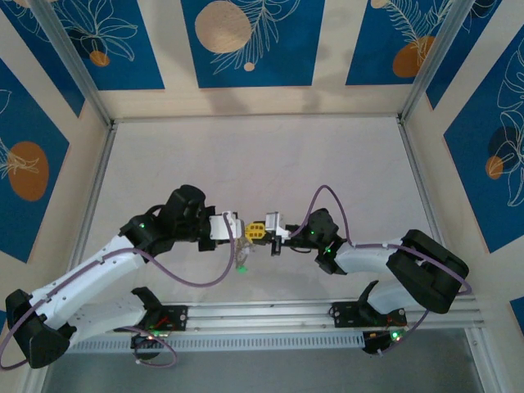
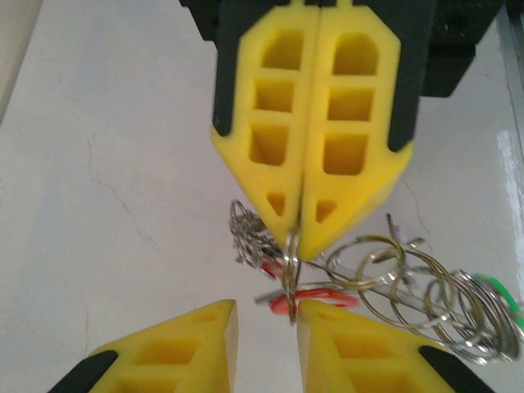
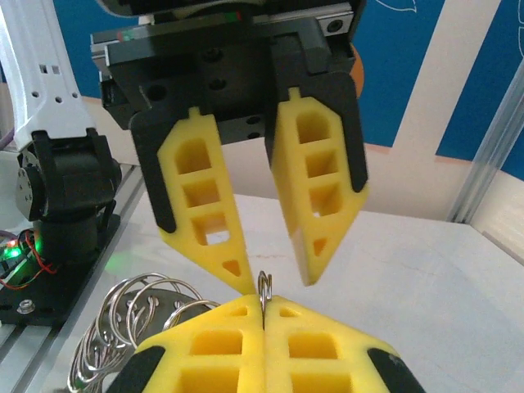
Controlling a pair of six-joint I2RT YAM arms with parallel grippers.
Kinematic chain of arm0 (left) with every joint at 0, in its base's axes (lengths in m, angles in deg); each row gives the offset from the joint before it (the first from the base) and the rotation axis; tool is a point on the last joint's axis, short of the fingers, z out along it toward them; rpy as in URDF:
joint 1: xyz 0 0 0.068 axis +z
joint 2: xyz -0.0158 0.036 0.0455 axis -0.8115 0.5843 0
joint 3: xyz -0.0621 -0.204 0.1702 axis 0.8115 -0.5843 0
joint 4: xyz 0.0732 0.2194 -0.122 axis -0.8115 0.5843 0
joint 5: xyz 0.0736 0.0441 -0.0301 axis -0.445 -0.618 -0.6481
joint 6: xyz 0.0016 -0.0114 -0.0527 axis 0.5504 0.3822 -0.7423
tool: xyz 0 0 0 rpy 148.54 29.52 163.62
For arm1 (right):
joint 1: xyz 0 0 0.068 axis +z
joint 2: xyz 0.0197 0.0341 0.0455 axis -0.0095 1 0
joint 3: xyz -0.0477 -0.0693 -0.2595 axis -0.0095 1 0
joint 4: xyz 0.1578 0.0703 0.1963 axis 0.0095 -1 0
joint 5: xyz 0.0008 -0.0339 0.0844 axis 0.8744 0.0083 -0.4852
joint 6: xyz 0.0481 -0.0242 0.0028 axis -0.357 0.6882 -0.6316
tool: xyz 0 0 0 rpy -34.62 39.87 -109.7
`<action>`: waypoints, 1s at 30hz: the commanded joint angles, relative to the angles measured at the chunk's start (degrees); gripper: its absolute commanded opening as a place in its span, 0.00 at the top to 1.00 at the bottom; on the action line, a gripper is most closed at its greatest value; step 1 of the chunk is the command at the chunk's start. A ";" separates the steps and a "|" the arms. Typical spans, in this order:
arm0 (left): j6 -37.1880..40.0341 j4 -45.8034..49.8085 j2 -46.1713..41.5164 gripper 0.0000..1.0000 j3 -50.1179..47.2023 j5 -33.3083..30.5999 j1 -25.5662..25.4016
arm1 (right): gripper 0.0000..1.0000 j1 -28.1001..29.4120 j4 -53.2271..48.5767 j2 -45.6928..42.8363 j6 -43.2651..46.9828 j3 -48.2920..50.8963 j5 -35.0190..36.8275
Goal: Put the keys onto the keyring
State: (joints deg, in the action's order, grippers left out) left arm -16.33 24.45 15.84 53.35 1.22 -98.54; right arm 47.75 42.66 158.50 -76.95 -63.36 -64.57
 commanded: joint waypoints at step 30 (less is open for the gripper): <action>-2.94 -5.44 -0.31 1.00 -1.27 8.75 1.93 | 1.00 -0.31 8.98 2.14 -1.86 0.22 -1.68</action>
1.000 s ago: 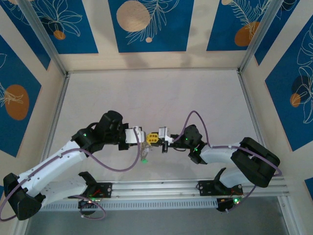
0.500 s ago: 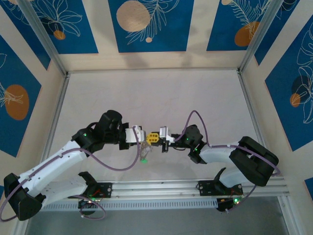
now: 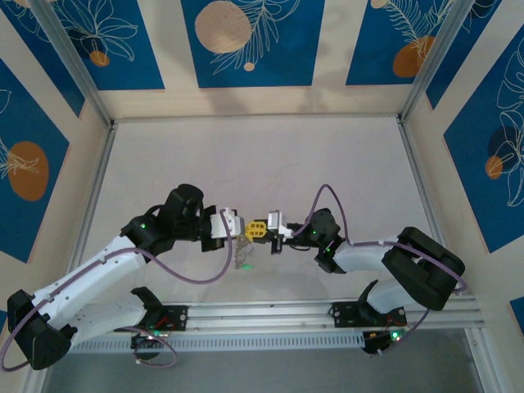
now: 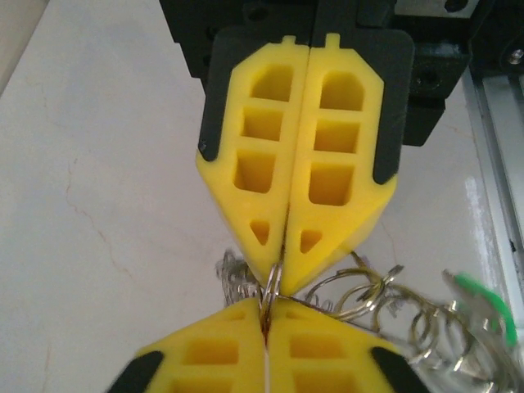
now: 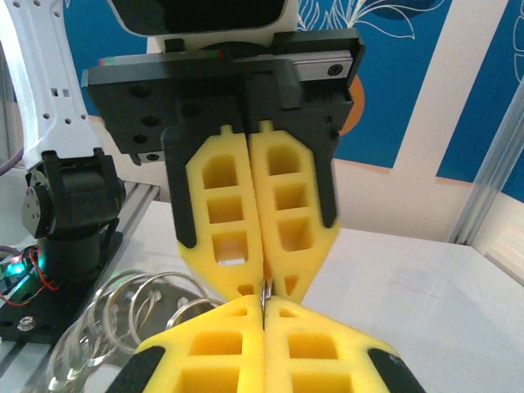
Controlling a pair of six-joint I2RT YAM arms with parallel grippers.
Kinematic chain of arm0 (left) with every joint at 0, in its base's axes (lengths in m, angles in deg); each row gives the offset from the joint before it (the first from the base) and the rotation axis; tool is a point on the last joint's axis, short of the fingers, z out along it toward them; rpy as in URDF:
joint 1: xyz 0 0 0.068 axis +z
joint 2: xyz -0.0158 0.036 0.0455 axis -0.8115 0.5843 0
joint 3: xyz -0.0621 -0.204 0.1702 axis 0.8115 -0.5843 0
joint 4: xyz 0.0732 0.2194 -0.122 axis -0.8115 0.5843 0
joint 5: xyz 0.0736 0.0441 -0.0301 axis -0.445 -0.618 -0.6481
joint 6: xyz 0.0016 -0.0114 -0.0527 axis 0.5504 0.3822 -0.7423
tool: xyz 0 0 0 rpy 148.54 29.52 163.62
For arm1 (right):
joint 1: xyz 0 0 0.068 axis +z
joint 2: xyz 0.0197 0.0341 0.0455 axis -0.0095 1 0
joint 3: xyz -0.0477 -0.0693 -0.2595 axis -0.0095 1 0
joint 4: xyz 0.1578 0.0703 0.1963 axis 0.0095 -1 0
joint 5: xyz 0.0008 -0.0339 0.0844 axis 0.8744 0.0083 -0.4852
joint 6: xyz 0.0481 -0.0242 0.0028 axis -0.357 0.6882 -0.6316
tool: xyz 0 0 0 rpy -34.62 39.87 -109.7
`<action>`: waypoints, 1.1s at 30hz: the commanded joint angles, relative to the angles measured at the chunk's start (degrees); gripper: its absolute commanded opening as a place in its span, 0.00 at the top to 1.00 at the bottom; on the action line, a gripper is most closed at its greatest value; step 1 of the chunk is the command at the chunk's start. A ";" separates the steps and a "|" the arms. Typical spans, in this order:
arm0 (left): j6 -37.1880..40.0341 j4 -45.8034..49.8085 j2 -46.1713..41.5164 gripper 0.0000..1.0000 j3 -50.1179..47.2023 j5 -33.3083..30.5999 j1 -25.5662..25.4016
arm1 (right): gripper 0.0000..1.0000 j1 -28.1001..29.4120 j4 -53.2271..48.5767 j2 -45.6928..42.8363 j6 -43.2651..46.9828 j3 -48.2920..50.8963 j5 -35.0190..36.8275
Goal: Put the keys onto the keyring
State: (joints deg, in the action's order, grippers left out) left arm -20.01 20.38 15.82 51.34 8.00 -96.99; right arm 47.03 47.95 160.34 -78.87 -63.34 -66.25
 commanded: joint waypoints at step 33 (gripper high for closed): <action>12.04 21.75 11.19 1.00 15.13 -9.98 -5.07 | 0.85 3.92 -21.04 -1.67 8.41 -6.09 6.82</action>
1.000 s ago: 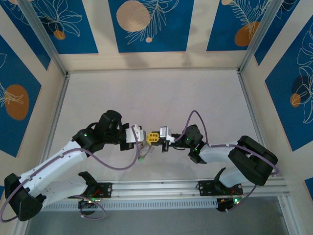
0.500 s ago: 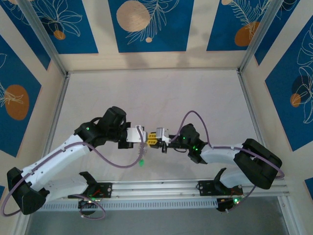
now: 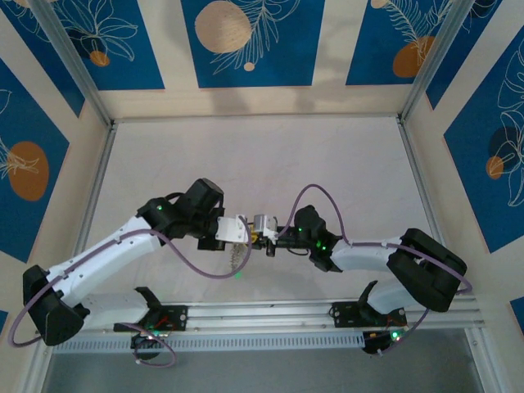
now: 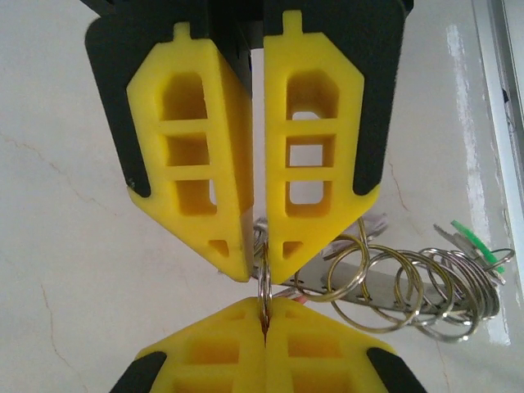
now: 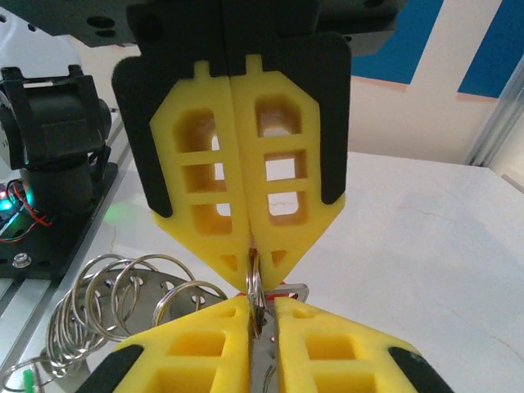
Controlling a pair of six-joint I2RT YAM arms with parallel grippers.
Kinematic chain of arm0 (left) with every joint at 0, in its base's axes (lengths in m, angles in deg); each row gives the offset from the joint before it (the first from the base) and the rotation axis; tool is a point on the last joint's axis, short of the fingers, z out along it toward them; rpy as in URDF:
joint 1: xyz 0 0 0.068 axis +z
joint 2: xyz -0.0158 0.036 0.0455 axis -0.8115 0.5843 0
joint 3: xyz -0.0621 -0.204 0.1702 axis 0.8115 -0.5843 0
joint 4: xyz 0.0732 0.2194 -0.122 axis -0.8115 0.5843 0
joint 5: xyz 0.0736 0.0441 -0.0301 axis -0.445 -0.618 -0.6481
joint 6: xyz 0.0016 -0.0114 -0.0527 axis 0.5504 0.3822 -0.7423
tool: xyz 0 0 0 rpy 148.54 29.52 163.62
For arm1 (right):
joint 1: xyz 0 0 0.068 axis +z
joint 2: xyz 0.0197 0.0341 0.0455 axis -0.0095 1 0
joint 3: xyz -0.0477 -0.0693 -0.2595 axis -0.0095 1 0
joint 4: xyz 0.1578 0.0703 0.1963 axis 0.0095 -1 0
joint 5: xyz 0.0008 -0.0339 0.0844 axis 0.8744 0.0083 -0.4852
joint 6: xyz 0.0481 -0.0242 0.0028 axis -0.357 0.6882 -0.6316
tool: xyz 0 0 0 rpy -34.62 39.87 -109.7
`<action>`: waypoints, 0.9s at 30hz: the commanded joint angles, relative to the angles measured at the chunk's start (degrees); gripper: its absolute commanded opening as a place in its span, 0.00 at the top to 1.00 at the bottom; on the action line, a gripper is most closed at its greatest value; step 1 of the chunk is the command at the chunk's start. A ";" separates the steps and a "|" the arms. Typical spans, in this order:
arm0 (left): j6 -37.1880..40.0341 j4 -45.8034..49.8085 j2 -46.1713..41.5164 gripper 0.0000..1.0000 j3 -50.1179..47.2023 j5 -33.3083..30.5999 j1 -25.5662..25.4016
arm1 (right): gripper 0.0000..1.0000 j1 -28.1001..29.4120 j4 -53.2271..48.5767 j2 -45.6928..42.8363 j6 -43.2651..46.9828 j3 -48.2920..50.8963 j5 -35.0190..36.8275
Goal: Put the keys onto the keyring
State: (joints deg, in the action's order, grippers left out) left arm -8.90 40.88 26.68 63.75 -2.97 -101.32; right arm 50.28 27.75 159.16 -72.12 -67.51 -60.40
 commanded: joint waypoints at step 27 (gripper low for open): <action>-5.25 -18.83 -12.50 0.84 -12.71 3.15 2.09 | 1.00 -2.50 16.89 -1.52 -5.36 3.94 -4.51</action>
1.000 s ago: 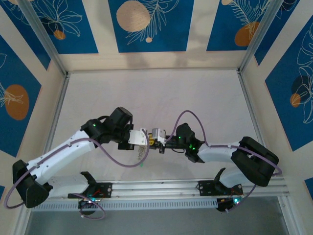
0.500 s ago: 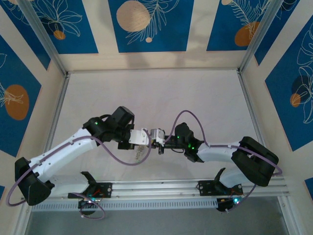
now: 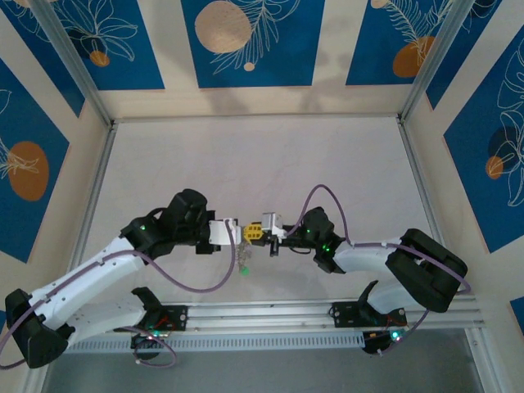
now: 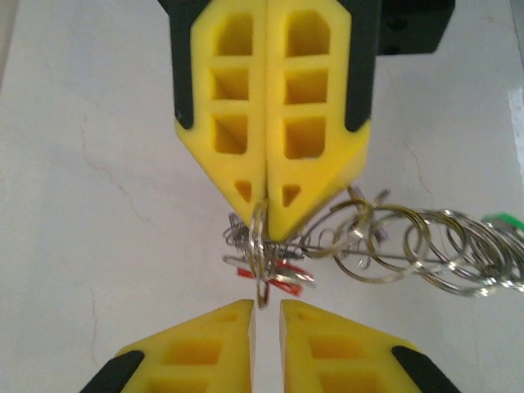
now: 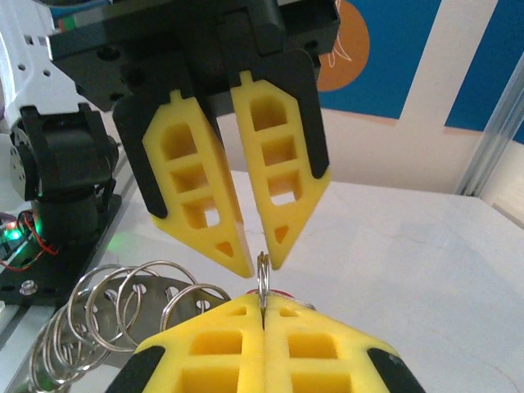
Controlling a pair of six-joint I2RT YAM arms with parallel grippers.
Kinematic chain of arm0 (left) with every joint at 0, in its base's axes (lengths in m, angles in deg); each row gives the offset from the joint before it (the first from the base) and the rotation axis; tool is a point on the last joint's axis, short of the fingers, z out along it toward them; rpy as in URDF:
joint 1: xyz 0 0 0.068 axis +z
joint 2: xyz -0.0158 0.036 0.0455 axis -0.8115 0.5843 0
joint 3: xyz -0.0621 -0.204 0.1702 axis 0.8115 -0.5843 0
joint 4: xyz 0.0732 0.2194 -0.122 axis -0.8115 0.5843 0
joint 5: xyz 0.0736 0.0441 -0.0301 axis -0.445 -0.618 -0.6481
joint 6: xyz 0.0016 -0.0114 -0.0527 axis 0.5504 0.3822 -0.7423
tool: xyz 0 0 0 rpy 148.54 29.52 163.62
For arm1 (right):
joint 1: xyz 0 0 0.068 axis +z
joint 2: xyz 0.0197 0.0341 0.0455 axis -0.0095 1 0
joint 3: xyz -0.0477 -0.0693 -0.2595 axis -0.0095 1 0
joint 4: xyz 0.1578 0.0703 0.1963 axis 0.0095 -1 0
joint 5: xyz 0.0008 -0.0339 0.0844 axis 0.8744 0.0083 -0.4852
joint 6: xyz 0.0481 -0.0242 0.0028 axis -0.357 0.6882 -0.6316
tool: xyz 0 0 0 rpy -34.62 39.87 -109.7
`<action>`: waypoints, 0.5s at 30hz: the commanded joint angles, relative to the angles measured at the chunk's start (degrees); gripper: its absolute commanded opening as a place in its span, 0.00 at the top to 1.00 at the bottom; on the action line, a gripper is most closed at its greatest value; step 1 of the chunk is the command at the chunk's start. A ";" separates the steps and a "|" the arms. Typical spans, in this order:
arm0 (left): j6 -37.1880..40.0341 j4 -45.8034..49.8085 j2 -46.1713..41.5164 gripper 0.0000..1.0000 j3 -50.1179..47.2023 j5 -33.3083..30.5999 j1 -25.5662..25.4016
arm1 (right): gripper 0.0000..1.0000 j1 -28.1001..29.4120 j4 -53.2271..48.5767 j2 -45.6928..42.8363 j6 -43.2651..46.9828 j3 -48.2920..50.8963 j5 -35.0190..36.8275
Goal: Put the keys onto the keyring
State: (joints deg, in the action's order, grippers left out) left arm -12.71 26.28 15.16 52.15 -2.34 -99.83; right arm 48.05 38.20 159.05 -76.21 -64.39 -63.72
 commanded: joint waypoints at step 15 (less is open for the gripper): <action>-1.52 -4.12 0.31 1.00 -0.96 -2.19 1.04 | 1.00 -0.45 11.50 -0.33 -3.77 1.45 0.98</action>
State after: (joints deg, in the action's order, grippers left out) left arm -13.95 20.99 14.66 50.29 -2.80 -99.24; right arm 47.75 43.38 159.07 -78.70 -63.34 -64.05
